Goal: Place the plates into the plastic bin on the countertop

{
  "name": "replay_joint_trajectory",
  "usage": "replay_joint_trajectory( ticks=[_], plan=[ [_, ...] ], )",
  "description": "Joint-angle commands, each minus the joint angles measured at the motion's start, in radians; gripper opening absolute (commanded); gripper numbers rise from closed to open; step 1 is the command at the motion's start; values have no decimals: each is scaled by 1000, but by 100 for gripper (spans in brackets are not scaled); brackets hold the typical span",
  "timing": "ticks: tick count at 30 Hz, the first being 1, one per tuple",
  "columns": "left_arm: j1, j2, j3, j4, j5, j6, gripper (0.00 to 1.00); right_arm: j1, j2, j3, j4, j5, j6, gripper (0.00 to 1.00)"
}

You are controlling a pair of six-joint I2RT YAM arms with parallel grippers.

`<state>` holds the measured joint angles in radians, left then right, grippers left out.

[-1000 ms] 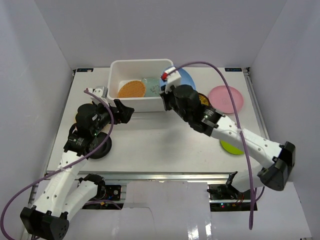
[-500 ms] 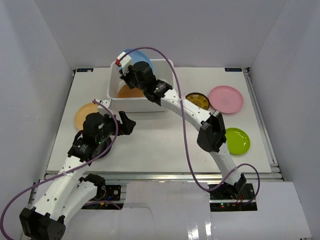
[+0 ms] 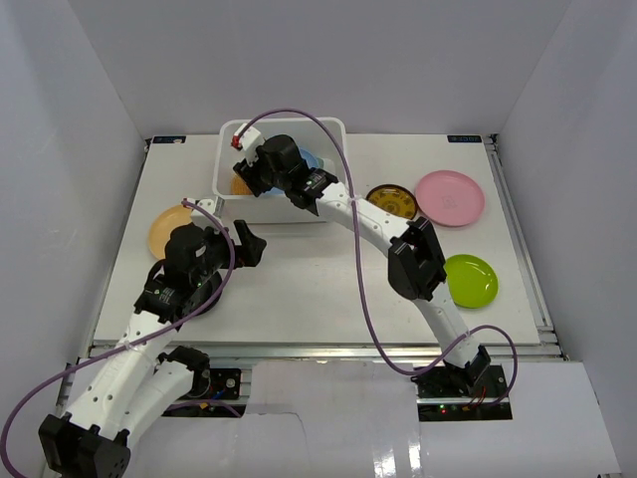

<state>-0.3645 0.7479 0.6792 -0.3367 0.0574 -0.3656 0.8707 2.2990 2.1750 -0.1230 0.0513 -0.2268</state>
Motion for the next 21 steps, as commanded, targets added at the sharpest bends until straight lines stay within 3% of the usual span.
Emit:
replay_joint_trajectory(
  ticks=[1, 5, 8, 11, 16, 21],
  plan=[
    [-4, -2, 23, -5, -24, 10, 98, -18, -81, 5, 54, -8, 27, 61],
    [-1, -12, 22, -7, -22, 8, 98, -91, -229, -133, 72, 60, 147, 56],
    [-2, -27, 23, -8, -31, 10, 98, -226, -508, -547, 235, 113, 303, 52],
    [-10, -39, 25, -12, -24, 10, 98, -352, -665, -743, 302, 220, 366, 50],
    [-43, -67, 28, -16, -42, 17, 98, -553, -731, -1020, 227, 347, 452, 50],
    [-73, -76, 28, -16, -42, 25, 98, -670, -624, -1002, 151, 335, 451, 55]
  ],
)
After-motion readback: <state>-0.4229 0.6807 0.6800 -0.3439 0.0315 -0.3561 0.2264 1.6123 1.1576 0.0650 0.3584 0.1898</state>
